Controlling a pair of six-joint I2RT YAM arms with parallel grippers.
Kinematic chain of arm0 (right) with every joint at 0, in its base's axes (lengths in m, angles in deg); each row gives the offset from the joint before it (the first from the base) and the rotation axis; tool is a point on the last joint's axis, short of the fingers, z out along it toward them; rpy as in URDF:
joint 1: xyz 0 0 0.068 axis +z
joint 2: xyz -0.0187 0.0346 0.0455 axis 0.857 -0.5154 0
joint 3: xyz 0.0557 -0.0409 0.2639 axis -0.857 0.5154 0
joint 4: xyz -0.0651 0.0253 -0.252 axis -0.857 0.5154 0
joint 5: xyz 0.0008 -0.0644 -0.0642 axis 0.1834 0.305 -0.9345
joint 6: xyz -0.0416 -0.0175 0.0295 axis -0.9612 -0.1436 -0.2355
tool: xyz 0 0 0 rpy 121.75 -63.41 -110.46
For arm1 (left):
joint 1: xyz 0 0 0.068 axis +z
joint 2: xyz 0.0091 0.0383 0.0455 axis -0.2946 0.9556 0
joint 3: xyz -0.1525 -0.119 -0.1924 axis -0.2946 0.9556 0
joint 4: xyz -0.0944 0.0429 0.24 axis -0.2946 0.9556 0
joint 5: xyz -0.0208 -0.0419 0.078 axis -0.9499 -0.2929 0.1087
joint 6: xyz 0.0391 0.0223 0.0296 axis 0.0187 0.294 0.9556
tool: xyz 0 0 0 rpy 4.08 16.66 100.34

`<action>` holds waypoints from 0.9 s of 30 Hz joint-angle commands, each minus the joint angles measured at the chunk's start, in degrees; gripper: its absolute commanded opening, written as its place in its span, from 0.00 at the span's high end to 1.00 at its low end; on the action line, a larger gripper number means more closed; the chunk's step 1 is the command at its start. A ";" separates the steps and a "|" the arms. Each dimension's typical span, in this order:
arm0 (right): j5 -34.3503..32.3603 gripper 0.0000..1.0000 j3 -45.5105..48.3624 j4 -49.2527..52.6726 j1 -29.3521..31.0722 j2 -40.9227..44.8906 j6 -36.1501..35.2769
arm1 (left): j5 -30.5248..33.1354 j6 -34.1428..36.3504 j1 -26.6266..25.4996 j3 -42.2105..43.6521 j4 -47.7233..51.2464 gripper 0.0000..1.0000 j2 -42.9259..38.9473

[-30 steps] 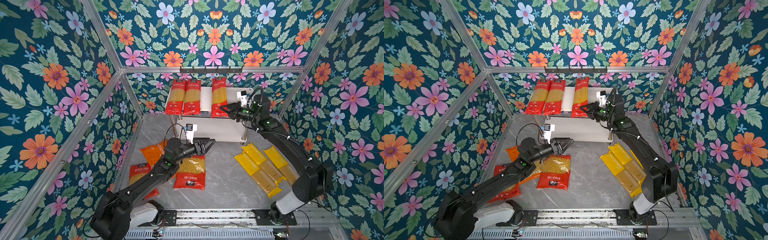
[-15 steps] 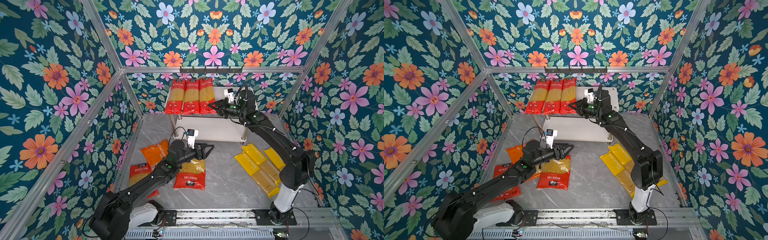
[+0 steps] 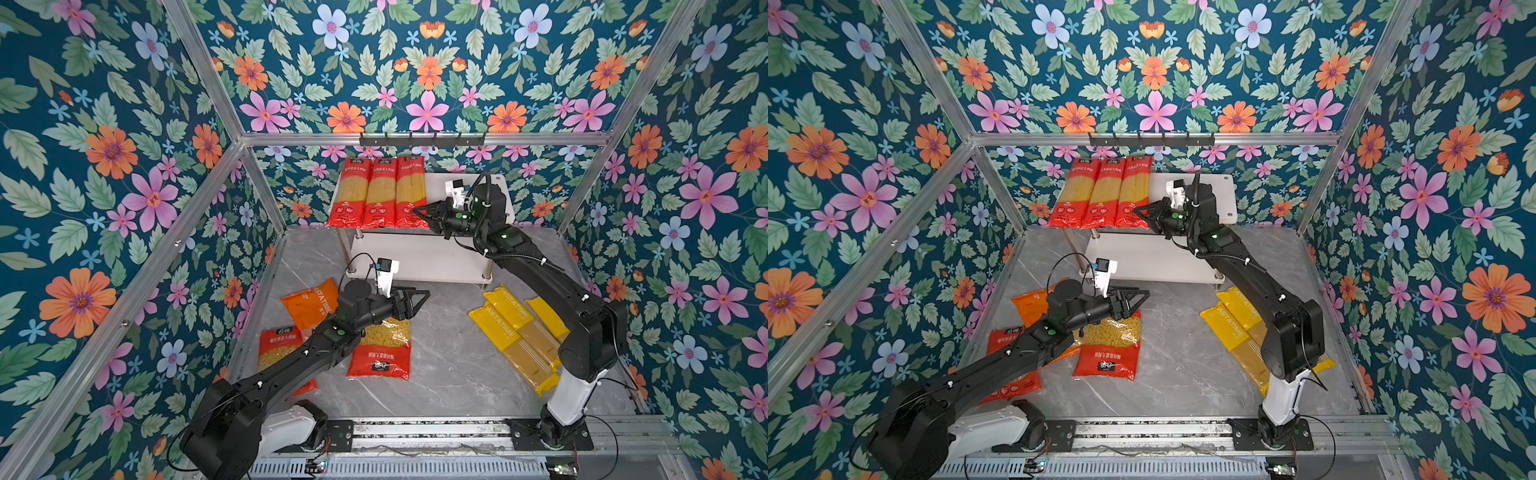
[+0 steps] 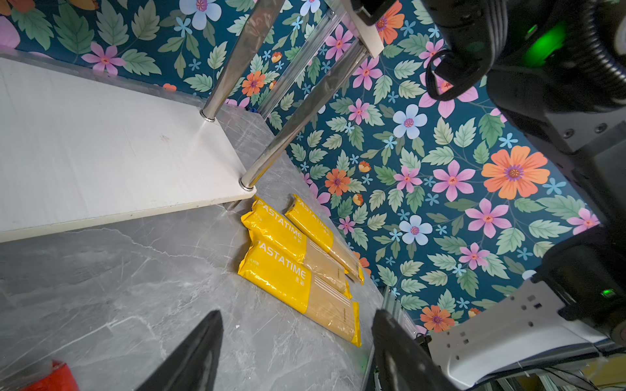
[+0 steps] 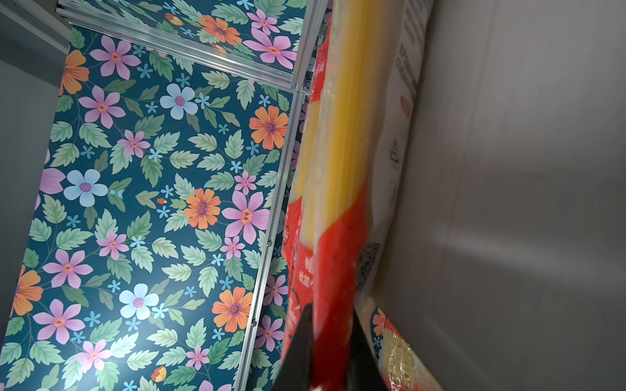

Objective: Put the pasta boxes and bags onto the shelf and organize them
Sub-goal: 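Push the bag against the other two with the right gripper and release, then lower both grippers onto the nearest yellow PASTATIME pack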

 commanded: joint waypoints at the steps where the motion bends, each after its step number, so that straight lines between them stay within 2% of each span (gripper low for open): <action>1: -1.32 0.91 0.58 2.95 0.10 0.02 0.60 | -0.13 0.94 -0.33 -0.60 -0.50 0.28 0.34; 13: -0.55 0.43 4.60 4.64 0.02 4.01 -0.06 | 0.45 1.35 -1.71 -1.12 -0.33 0.28 0.96; 16: -0.45 0.39 8.13 4.47 -0.30 6.50 -0.19 | 0.84 1.76 -2.23 -1.30 0.00 0.28 1.09; 20: 0.54 0.38 13.38 4.11 -1.09 11.55 -1.05 | 2.41 3.59 -3.98 -1.77 0.95 0.28 2.08; 24: 0.54 0.37 19.33 9.36 -1.37 18.43 -7.45 | 7.96 9.26 -9.02 -2.75 3.97 0.28 4.79; 27: 0.09 0.36 28.05 12.18 -3.21 25.08 -9.77 | 11.08 9.79 -12.38 -2.31 1.08 0.28 7.69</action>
